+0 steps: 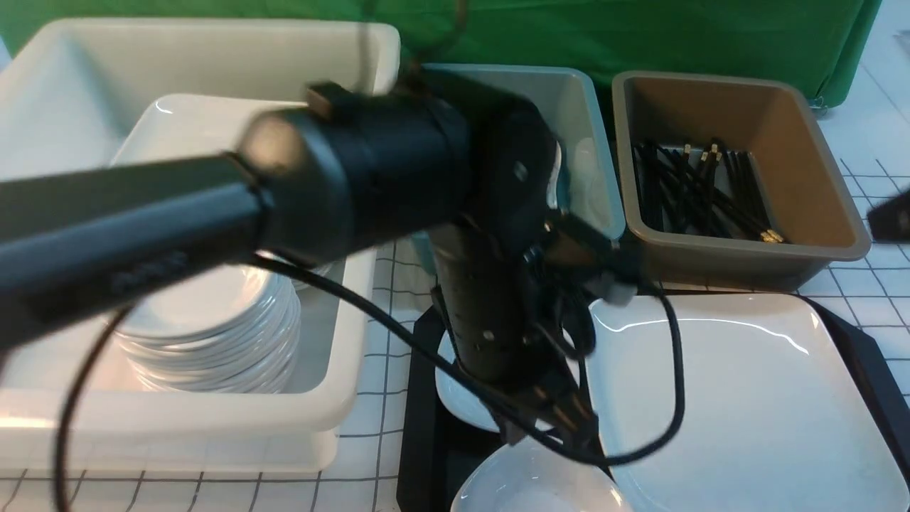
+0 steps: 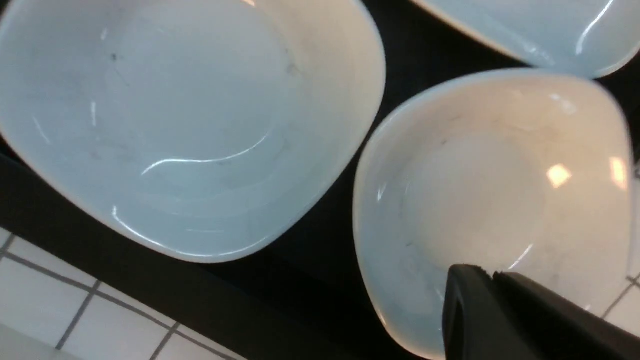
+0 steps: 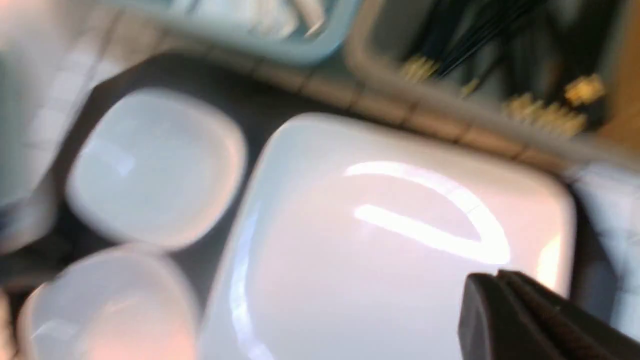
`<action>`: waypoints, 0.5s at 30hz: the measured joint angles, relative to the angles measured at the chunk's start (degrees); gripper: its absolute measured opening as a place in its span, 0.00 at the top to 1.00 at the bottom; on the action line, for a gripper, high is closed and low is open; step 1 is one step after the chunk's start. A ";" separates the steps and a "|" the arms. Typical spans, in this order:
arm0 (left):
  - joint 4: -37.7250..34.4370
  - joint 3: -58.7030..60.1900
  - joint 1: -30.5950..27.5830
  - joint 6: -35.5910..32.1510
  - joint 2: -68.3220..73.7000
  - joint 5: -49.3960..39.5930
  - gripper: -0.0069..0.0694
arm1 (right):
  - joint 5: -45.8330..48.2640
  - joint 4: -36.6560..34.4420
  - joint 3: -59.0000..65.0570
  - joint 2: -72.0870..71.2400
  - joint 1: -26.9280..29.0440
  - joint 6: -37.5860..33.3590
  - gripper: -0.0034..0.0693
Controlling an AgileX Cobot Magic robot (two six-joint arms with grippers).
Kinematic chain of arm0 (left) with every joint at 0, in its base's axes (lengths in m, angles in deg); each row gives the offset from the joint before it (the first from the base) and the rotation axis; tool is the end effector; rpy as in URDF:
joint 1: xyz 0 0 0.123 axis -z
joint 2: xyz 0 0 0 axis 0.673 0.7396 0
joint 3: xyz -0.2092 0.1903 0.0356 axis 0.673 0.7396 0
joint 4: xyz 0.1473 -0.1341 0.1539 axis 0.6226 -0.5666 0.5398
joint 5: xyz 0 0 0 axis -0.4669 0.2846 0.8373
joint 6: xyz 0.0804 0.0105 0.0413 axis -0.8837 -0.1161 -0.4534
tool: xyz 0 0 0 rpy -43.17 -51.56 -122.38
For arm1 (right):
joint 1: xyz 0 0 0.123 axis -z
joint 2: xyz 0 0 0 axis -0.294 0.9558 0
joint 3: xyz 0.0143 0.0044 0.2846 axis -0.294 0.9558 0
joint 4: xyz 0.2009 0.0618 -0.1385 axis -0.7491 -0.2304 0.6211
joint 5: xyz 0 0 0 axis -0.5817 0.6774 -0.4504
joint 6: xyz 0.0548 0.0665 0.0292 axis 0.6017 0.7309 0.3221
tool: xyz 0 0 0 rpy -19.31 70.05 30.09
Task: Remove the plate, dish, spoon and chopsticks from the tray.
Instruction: Use the left arm to grab a small plate from the dinner plate
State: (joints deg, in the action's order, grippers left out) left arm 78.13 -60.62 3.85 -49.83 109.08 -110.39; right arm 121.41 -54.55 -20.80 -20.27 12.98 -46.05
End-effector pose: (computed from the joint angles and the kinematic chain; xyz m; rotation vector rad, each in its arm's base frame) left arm 0.2601 -0.2834 0.2417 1.3514 2.7354 -0.2015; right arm 0.2163 0.0409 0.3599 -0.4891 2.3989 0.2764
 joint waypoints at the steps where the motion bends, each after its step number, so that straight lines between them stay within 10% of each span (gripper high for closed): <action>1: 0.81 0.00 0.36 0.96 1.21 0.00 0.74 | 0.17 -2.29 3.29 -2.12 0.00 -2.43 0.95; 9: 2.77 0.00 0.43 4.37 6.22 0.19 0.38 | 1.55 -11.80 17.69 -12.93 0.00 -14.63 0.95; 15: 2.64 -0.02 0.43 4.43 8.82 0.30 0.30 | 1.43 -12.84 18.83 -15.71 0.00 -16.51 0.95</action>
State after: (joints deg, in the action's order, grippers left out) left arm 80.77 -60.64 4.28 -45.40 117.91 -110.09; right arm 122.84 -67.39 -1.96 -35.97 12.98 -62.57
